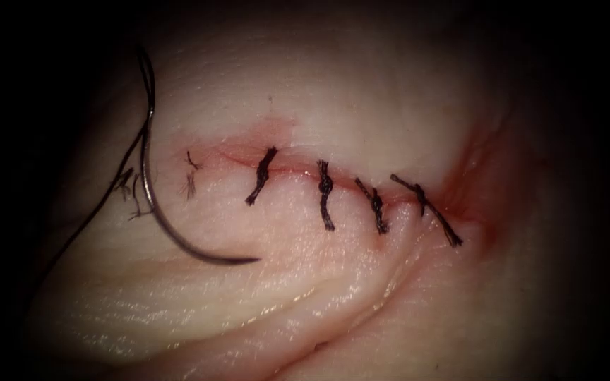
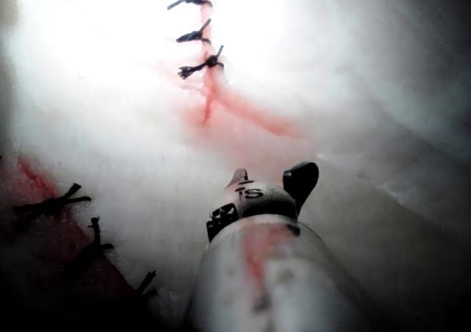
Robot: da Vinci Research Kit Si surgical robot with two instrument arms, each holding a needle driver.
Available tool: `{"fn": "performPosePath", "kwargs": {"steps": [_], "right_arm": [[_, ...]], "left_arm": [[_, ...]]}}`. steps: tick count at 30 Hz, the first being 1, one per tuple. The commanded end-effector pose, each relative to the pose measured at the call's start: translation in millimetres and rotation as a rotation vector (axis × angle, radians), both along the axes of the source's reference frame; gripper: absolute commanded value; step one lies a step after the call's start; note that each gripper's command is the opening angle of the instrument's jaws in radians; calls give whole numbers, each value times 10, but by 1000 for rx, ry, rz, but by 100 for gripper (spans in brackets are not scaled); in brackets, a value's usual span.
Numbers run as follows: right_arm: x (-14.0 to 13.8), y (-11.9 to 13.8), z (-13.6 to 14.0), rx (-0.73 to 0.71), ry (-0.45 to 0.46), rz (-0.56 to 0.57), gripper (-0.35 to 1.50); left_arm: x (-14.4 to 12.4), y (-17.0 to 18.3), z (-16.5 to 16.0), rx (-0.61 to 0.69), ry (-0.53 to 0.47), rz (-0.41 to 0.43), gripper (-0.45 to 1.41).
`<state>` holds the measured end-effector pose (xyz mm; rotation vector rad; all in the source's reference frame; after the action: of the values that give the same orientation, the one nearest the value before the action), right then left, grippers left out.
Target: Wound Closure
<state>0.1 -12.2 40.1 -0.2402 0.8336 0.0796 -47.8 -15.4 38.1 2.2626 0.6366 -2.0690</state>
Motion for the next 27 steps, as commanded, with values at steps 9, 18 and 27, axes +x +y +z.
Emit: {"fn": "performPosePath", "kwargs": {"steps": [9,18,27], "right_arm": [[53,-5,9,33,44,2,98],[79,-6,9,42,72,5,93],[95,-11,10,54,67,-14,103]], "left_arm": [[34,41,76,-1,407,-200,128],[78,21,184,-81,534,-19,111],[137,41,216,-79,616,122,106]]}}
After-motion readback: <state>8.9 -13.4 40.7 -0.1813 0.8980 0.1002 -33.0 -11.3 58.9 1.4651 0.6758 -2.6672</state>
